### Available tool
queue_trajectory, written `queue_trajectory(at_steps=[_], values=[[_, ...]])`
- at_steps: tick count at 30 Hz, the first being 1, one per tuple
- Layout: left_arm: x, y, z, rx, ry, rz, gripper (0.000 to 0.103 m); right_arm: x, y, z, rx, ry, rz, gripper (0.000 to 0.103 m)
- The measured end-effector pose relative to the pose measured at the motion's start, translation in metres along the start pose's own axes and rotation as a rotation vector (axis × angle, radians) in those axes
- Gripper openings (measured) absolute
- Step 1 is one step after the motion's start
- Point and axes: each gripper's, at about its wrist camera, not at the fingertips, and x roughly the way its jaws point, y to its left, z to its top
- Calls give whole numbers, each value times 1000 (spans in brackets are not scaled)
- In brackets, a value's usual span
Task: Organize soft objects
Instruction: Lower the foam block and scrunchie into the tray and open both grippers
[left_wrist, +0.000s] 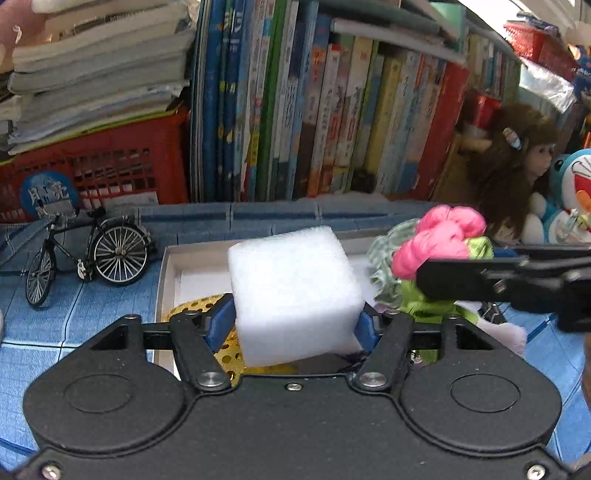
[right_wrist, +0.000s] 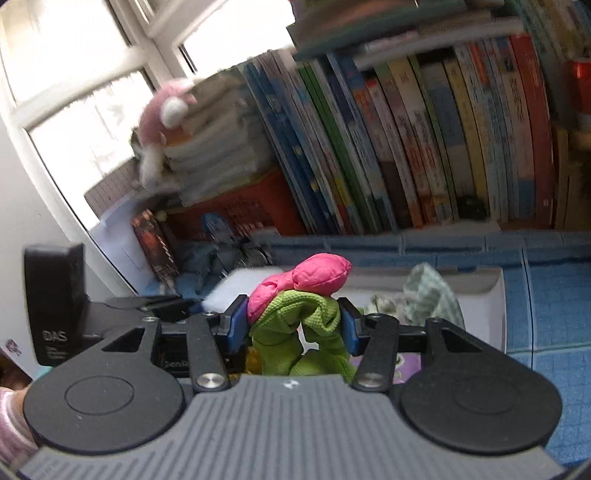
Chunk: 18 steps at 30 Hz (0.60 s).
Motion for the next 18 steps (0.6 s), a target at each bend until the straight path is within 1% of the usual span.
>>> queue_trajectory(at_steps=[4, 7, 9, 10, 11, 13, 14, 17, 18], values=[[4, 1, -3, 12, 15, 8, 61, 13, -5, -10, -5, 57, -47, 55], [4, 1, -4, 18, 24, 11, 61, 13, -10, -13, 17, 76, -44, 55], [3, 1, -4, 17, 25, 11, 61, 14, -11, -13, 10, 95, -49, 56], [3, 1, -4, 15, 22, 9, 61, 13, -11, -12, 11, 95, -35, 59], [2, 0, -4, 15, 17, 9, 62, 12, -12, -13, 16, 90, -27, 66], [-1, -1, -5, 13, 13, 10, 67, 6, -11, -12, 28, 71, -16, 72], [-4, -2, -4, 12, 11, 12, 70, 3, -10, -12, 29, 63, -12, 74], [-15, -3, -6, 13, 0, 18, 71, -9, -6, -11, 31, 43, -6, 79], [-19, -4, -7, 14, -5, 21, 73, -12, -4, -10, 30, 38, -6, 80]])
